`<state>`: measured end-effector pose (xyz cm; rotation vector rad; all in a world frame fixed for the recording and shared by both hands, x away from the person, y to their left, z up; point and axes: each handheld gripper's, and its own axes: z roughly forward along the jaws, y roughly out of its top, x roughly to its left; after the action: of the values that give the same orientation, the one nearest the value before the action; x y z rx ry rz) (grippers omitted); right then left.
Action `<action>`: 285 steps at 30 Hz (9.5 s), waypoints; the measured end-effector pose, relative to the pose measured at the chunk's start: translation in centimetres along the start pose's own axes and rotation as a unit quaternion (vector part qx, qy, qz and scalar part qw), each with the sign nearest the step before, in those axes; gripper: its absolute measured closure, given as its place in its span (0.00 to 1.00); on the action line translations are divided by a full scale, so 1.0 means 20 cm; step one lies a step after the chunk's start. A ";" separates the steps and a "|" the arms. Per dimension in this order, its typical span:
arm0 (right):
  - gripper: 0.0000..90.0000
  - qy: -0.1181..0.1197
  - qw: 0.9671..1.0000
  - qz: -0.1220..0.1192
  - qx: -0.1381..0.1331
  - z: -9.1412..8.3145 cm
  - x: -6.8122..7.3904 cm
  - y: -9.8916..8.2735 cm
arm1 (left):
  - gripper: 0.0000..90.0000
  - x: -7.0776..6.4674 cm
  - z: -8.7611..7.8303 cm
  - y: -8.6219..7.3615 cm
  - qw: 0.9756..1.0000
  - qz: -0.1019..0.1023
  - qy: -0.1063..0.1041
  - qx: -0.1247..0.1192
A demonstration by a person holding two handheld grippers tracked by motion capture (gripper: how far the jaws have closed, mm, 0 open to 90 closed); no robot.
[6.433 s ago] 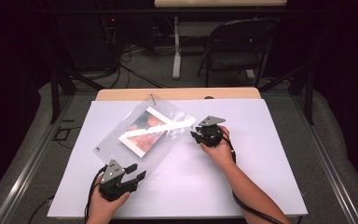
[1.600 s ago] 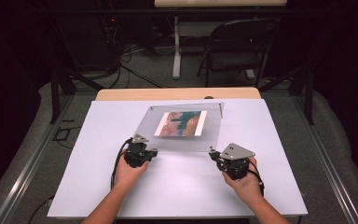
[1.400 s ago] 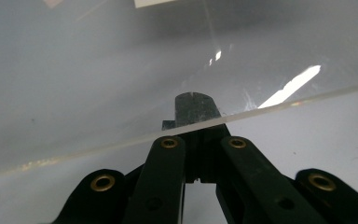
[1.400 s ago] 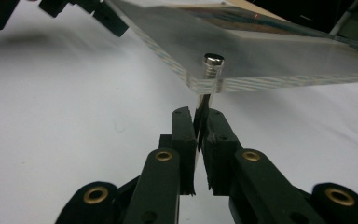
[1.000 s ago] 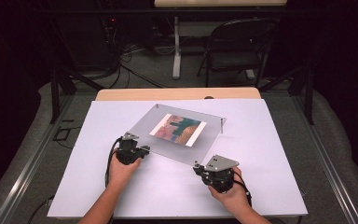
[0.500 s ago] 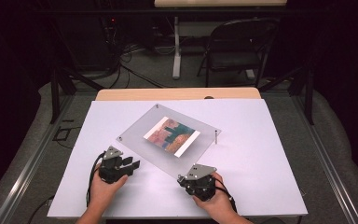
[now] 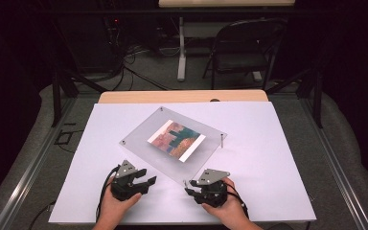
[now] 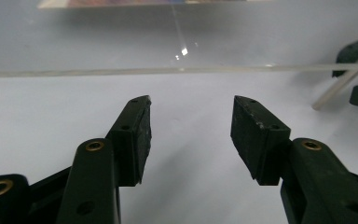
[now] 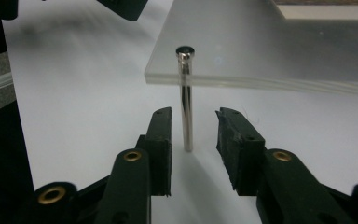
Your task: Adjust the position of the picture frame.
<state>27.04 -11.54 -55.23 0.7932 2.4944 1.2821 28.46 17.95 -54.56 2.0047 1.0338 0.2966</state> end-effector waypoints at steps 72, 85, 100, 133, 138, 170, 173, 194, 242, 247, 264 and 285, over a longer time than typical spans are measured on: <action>0.95 -0.186 0.979 0.082 -0.012 0.06 -0.82 0.02 | 0.94 -0.40 0.30 0.03 0.994 0.048 -0.101 0.001; 0.95 -0.175 0.980 0.092 -0.009 0.03 -0.80 0.02 | 0.94 -0.42 0.30 0.04 0.994 0.045 -0.096 0.001; 0.95 -0.164 0.983 0.077 -0.039 -0.13 -0.73 0.06 | 0.95 -0.33 0.16 0.10 0.991 0.020 -0.127 -0.027; 0.94 -0.110 0.986 0.115 -0.051 -0.21 -0.45 0.05 | 0.94 0.12 0.10 0.19 0.996 -0.060 -0.049 -0.052; 0.95 -0.109 0.985 0.128 -0.042 -0.17 -0.48 0.03 | 0.94 0.13 0.15 0.19 0.997 -0.050 -0.037 -0.041; 0.95 -0.112 0.986 0.124 -0.002 -0.07 -0.51 -0.02 | 0.93 0.16 0.24 0.13 0.998 -0.057 -0.015 -0.009; 0.95 -0.112 0.986 0.122 0.001 -0.06 -0.51 -0.03 | 0.93 0.16 0.24 0.13 0.998 -0.059 -0.014 -0.012; 0.88 -0.115 0.986 0.118 -0.008 -0.06 -0.51 -0.06 | 0.90 0.16 0.24 0.12 0.997 -0.069 -0.018 -0.022; 0.38 -0.149 0.987 0.066 -0.013 -0.33 -0.40 -0.11 | 0.38 0.08 0.01 0.04 0.998 -0.054 -0.001 -0.031; 0.39 -0.142 0.987 0.064 -0.029 -0.35 -0.39 -0.08 | 0.38 0.08 -0.05 0.06 0.998 -0.051 -0.002 -0.039; 0.47 -0.127 0.984 0.120 -0.016 -0.35 -0.54 0.02 | 0.39 0.18 -0.07 0.28 0.999 -0.037 0.015 -0.028; 0.45 -0.159 0.977 0.140 0.017 -0.12 -0.98 0.36 | 0.37 0.48 0.26 0.64 0.995 -0.085 0.056 -0.012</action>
<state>44.76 -20.73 -48.79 1.2842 2.2112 1.0876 44.51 18.42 -49.38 1.8821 1.2568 0.3304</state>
